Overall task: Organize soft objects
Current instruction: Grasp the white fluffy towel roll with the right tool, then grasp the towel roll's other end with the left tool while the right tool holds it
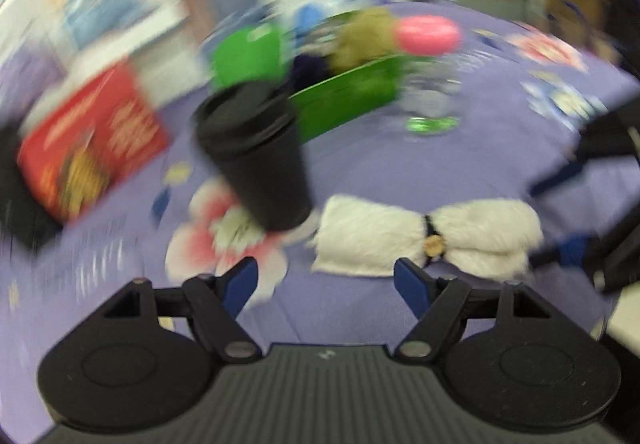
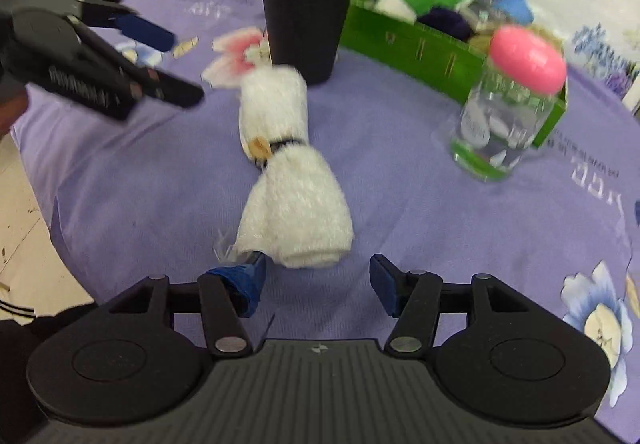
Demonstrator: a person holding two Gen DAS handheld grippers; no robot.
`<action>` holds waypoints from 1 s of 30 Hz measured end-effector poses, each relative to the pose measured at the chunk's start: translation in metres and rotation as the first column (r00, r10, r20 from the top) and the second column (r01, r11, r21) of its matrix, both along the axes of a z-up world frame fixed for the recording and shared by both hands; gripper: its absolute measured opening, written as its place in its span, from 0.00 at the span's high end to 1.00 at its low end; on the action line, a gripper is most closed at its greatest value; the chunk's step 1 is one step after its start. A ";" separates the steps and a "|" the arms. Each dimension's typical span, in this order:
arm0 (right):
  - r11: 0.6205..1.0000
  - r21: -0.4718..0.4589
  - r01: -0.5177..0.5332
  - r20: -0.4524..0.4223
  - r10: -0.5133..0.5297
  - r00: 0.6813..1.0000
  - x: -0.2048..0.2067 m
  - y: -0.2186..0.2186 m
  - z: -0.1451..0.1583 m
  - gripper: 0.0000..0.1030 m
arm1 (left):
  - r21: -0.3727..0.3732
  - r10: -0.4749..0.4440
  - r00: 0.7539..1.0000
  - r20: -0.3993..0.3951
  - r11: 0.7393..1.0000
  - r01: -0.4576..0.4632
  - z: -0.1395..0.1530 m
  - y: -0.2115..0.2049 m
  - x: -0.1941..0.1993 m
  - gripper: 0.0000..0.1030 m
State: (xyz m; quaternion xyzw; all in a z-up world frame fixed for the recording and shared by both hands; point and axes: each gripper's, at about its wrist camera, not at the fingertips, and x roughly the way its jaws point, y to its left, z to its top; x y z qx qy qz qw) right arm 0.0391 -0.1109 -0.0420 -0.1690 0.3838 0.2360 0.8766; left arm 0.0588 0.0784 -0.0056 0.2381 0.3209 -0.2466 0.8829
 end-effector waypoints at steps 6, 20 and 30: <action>0.996 0.085 -0.011 -0.018 0.013 1.000 0.017 0.006 0.006 0.58 | 0.124 -0.418 0.909 -0.012 0.901 0.416 0.007 -0.007 0.027 0.25; 0.996 0.035 -0.080 -0.146 0.085 0.986 0.053 0.025 -0.023 0.54 | 0.258 -0.695 0.666 -0.269 0.615 0.745 -0.041 -0.056 0.060 0.23; 0.994 0.055 -0.099 -0.078 0.103 0.992 0.048 0.022 -0.030 0.47 | 0.179 -0.587 0.729 -0.351 0.723 0.668 -0.043 -0.060 0.077 0.42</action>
